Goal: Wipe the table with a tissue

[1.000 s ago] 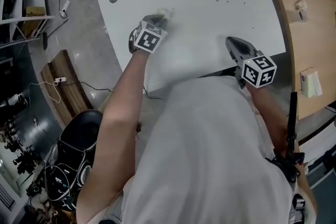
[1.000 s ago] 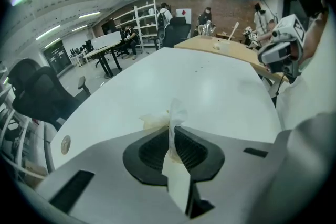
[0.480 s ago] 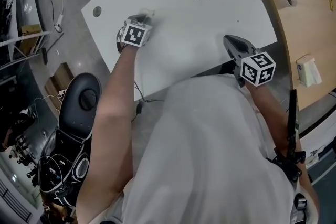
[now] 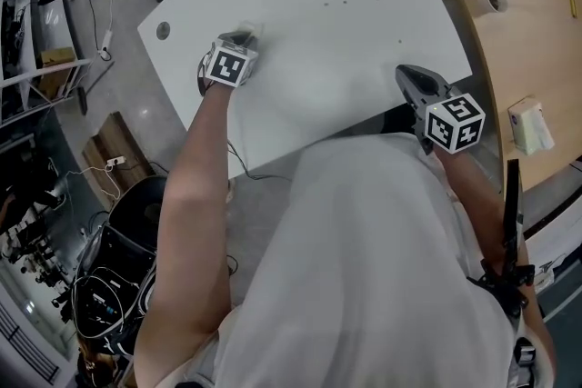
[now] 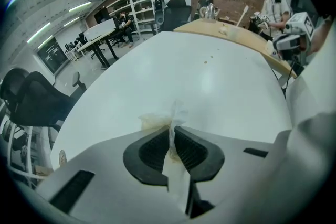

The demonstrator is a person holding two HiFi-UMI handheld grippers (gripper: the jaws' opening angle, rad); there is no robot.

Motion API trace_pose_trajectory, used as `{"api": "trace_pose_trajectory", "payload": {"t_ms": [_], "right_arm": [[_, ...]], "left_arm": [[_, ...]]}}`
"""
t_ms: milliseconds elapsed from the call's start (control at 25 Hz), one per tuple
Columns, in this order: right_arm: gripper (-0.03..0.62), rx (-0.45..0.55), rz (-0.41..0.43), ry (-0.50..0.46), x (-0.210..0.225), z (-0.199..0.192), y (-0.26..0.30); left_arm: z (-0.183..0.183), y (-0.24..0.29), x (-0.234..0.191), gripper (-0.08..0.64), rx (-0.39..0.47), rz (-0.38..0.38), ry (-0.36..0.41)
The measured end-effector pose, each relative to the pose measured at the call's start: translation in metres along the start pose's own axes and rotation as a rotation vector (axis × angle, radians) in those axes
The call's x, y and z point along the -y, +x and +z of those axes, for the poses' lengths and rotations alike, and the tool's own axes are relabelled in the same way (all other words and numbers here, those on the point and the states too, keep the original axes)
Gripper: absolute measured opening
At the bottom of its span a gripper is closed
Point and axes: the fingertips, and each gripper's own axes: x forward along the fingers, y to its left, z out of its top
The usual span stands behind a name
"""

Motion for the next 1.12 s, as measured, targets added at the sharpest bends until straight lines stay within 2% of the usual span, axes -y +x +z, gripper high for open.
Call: {"api": "trace_pose_trajectory", "payload": {"t_ms": [160,320,480,760,880,1120], "right_arm": [[0.020,-0.006,-0.001,0.001,0.005,-0.003,-0.007],[0.020,-0.008,-0.006,0.006,0.010,-0.006,-0.012],[0.020,0.000,-0.011,0.006,0.016,-0.002,-0.013],[0.020,0.023,0.003,0.007,0.027,0.013,-0.012],[0.020,0.025,0.017,0.003,0.032,0.020,-0.012],[0.020,0.033,0.035,0.005,0.032,0.024,-0.011]], "left_arm": [[0.002,0.002,0.008,0.037,-0.004,-0.021,-0.003],[0.017,0.005,0.020,0.037,0.015,-0.001,0.047],[0.036,0.011,0.044,0.037,0.043,-0.018,0.089],[0.093,0.002,0.124,0.037,0.173,-0.082,0.139],[0.108,0.001,0.152,0.037,0.187,-0.097,0.138],[0.107,0.002,0.127,0.037,0.172,-0.035,0.078]]}}
